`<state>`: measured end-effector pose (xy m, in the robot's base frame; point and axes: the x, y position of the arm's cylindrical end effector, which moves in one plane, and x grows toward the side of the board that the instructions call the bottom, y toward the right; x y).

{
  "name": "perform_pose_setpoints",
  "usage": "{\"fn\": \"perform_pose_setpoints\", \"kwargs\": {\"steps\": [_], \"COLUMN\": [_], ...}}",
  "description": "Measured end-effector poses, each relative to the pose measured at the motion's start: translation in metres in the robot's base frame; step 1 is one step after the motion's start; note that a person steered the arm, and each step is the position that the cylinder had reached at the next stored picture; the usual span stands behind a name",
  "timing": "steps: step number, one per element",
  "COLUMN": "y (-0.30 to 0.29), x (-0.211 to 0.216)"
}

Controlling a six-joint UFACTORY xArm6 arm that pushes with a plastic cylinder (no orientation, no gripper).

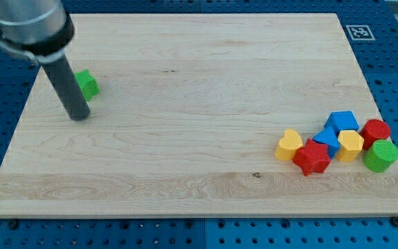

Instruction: Move the red star to the green star

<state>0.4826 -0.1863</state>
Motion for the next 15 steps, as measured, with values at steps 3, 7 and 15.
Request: {"fn": "perform_pose_setpoints", "kwargs": {"steps": [3, 7, 15], "y": [0.251, 0.45, 0.244], "x": [0.125, 0.071, 0.007]}}
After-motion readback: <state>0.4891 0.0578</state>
